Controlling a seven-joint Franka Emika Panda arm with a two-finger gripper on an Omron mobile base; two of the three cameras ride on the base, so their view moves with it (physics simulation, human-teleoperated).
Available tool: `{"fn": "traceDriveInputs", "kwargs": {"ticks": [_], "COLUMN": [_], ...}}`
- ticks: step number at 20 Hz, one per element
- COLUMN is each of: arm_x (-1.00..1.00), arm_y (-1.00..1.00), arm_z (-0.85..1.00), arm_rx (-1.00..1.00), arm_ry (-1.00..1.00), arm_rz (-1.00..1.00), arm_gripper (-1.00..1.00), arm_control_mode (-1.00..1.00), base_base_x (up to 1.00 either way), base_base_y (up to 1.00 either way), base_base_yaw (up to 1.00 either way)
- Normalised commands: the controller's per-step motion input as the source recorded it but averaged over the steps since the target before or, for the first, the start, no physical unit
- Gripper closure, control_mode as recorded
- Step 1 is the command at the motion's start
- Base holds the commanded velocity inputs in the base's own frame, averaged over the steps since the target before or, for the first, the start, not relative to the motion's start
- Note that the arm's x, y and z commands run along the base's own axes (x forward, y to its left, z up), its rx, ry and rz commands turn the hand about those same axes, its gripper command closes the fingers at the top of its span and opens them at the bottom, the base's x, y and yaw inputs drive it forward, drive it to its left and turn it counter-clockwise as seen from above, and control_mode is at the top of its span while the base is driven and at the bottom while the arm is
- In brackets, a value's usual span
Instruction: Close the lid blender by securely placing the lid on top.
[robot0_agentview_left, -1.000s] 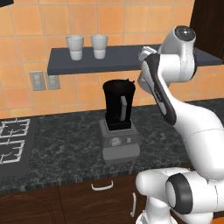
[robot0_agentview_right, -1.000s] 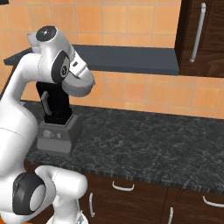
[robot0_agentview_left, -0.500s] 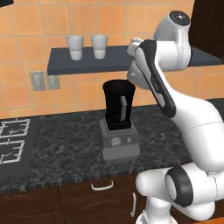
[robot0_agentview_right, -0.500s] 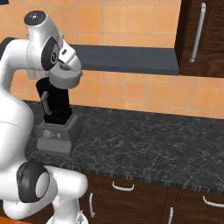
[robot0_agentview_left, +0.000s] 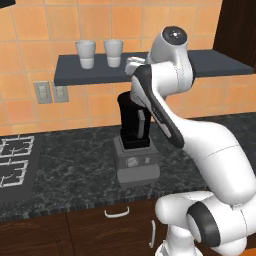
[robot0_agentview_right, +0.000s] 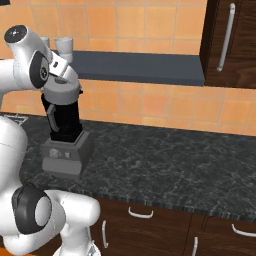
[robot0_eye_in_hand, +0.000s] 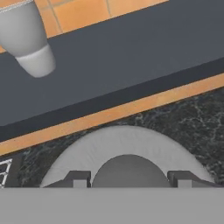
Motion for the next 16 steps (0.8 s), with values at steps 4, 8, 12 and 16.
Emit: {"fn": "traceDriveInputs", "kwargs": {"ticks": [4, 8, 12, 16], "arm_x": [0.03, 0.11, 0.33, 0.34], "arm_y": [0.23, 0.12, 0.29, 0.41], "arm_z": [0.08, 0.03, 0.29, 0.28], "arm_rx": [-0.05, 0.00, 0.00, 0.00], "arm_ry": [-0.03, -0.01, -0.07, -0.02], "arm_rz": [0.00, 0.00, -0.04, -0.04], "arm_gripper": [1.00, 1.00, 1.00, 1.00], "arm_control_mode": [-1.00, -1.00, -1.00, -1.00], "base_base_x": [0.00, 0.00, 0.00, 0.00], "base_base_y": [0.00, 0.00, 0.00, 0.00], "base_base_yaw": [0.00, 0.00, 0.00, 0.00]}}
